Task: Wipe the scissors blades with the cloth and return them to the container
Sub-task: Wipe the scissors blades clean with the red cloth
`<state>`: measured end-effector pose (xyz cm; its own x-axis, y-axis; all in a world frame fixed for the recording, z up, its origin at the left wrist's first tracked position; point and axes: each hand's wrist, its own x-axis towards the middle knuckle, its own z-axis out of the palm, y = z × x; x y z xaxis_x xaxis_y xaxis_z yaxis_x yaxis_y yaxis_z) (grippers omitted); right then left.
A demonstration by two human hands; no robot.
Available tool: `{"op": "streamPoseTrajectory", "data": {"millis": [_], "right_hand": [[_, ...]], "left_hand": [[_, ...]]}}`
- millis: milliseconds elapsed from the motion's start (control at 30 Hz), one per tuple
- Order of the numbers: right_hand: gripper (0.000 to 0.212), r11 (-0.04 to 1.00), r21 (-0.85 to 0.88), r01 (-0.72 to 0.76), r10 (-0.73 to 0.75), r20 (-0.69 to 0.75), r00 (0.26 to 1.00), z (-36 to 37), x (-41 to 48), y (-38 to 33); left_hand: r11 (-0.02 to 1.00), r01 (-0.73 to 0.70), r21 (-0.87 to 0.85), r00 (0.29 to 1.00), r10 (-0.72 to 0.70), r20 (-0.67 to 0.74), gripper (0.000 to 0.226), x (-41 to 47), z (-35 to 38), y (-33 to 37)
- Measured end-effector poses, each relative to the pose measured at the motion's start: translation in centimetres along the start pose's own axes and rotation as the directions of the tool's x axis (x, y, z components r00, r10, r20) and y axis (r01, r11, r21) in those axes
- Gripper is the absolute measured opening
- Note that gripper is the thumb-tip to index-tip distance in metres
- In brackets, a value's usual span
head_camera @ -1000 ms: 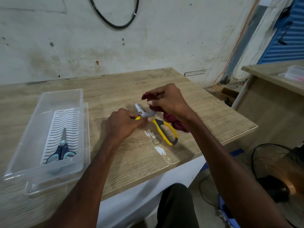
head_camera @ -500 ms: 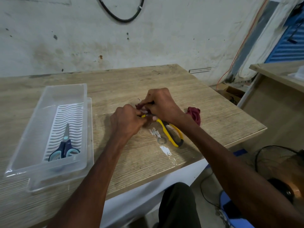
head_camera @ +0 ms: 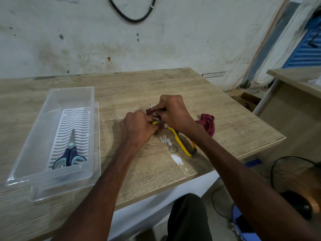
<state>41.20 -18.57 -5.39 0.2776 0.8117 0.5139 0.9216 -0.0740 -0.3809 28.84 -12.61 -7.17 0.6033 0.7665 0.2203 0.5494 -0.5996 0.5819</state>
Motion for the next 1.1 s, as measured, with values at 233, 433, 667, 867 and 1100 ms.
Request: {"op": "streamPoseTrajectory", "data": {"millis": [233,433,667,867,1100], "right_hand": [[0.020,0.993,-0.110,-0.044,0.050,0.052,0.997,0.3,0.8,-0.9],[0.017,0.993,0.011,-0.116,0.116,-0.035,0.993,0.5,0.3,-1.2],[0.019,0.983,-0.059,-0.174,0.174,-0.009,0.985,0.0,-0.2,-1.2],[0.015,0.978,0.048,-0.201,0.203,-0.053,0.978,0.2,1.1,-1.3],[0.017,0.967,0.009,-0.254,0.254,-0.008,0.967,0.3,-0.8,-0.1]], "left_hand": [[1.000,0.011,0.014,1.000,-0.011,0.008,0.031,-0.1,-0.2,0.1],[0.999,0.008,0.043,0.999,-0.006,-0.046,0.025,-0.2,0.2,0.1],[0.999,-0.007,0.054,0.999,0.009,-0.040,0.026,-0.1,0.2,0.1],[0.998,-0.044,0.035,0.998,0.045,-0.037,0.038,-0.4,0.2,0.1],[0.999,-0.035,0.025,0.998,0.036,-0.060,0.020,0.2,0.5,-0.4]]}}
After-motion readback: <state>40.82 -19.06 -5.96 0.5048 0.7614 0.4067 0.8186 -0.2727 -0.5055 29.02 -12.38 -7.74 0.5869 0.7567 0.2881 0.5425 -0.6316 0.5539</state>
